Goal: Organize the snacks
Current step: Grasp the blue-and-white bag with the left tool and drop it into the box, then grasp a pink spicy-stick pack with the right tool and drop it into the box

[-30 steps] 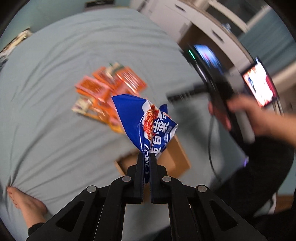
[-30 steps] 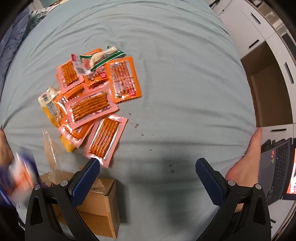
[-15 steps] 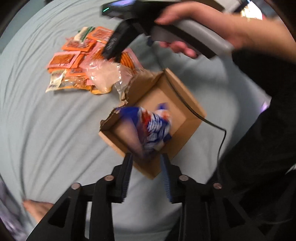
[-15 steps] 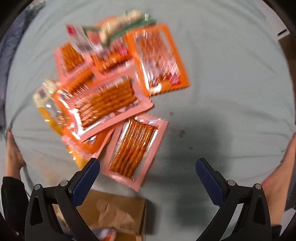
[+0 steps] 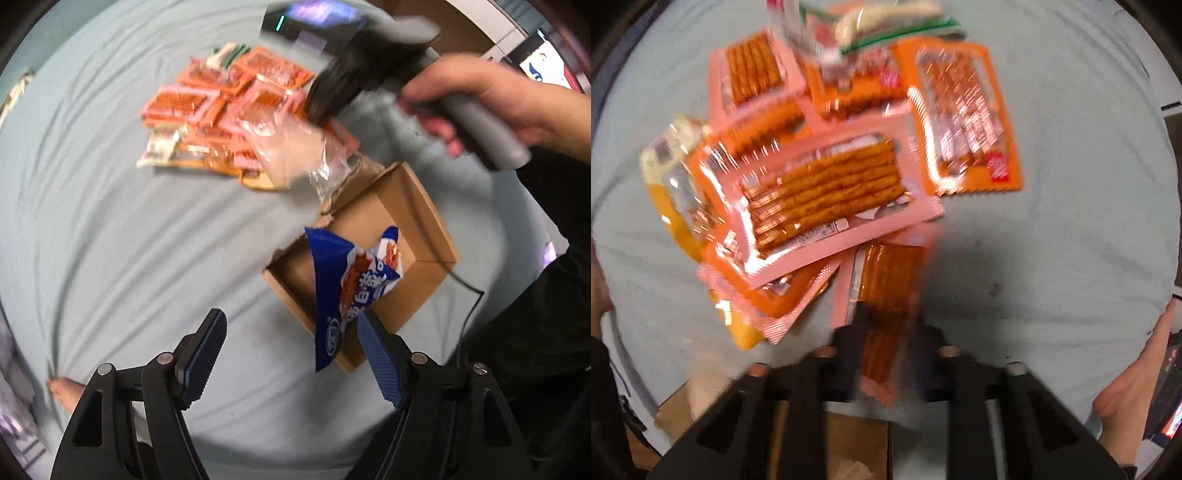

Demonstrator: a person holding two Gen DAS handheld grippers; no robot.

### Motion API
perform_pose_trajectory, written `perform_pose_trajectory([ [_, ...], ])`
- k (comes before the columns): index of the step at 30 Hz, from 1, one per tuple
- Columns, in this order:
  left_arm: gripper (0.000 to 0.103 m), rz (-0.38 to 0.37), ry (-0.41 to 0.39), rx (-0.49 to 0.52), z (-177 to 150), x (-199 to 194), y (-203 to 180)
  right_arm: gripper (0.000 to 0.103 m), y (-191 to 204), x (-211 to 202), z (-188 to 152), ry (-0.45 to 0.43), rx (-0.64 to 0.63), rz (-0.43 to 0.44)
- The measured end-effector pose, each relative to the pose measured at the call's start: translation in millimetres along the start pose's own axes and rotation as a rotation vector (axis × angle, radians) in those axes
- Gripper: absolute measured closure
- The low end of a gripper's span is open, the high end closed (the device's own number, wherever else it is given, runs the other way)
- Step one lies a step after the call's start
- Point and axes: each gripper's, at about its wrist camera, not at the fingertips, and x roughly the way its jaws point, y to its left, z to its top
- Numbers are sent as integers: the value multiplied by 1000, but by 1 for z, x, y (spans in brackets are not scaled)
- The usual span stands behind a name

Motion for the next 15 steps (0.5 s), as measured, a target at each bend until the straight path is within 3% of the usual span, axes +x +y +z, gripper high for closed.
perform_pose_trajectory([
  [2, 29, 13, 26, 17, -3, 9, -1, 98, -6, -16, -3, -23, 3, 29],
  [7, 29, 91, 69, 95, -10, 25, -12, 99, -27, -60, -20, -108, 18, 85],
  [11, 29, 133, 38, 120, -11, 17, -13, 99, -29, -105, -47, -161, 7, 145],
  [15, 28, 176, -30, 67, -7, 5, 4, 99, -23, -145, -84, -173, -41, 242],
])
